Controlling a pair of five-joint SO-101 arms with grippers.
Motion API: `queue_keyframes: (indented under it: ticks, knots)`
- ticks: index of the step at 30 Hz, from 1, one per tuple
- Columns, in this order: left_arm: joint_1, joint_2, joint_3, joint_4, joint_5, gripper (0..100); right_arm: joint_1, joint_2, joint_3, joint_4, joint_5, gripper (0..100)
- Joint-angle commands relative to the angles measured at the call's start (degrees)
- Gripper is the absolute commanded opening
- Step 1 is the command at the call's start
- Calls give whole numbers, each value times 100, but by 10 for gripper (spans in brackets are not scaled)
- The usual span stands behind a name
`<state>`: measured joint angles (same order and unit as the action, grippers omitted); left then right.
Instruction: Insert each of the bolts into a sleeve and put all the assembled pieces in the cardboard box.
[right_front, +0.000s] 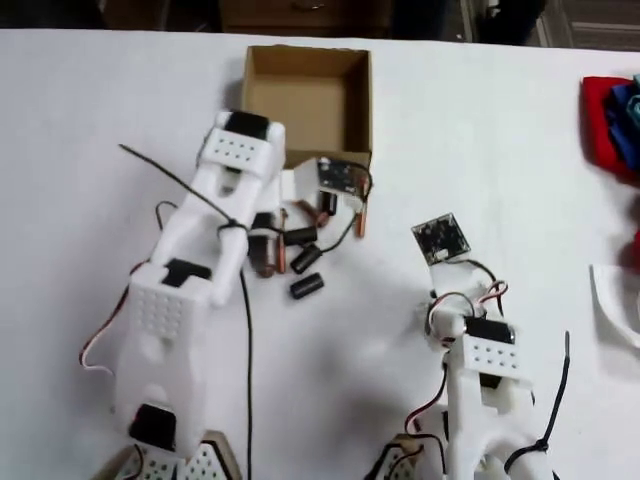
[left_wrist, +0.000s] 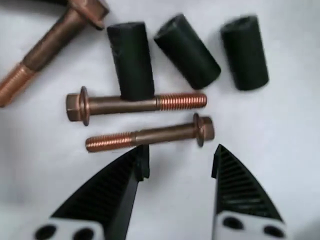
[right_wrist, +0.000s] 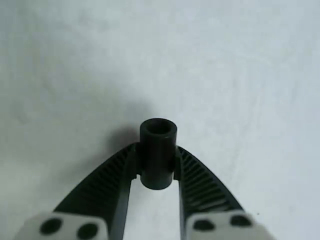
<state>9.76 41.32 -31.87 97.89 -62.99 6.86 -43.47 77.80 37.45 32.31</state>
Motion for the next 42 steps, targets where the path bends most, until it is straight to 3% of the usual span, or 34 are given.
queue_keyframes:
  ticks: [1,6,22,29,37,40,42]
  knots:
    - [149,62,-57,-44,1380,221,-207,-171,-97,-75,-35,21]
    - [105,334,-57,-53,3024,221,-426,-171,-88,-57,-35,21]
    - [-211,703,-470,-53,4765,221,-418,-171,-70,-66,-35,21]
    - [-844,1002,-523,-53,4914,221,-418,-171,-70,-66,-35,21]
    - [-870,1275,-523,0,4862,216,-418,-171,-70,-66,-35,21]
    - [-914,1275,-523,0,4818,99,-418,-171,-70,-66,-35,21]
    - [-967,1275,-523,18,4422,12,-418,-171,-70,-66,-35,21]
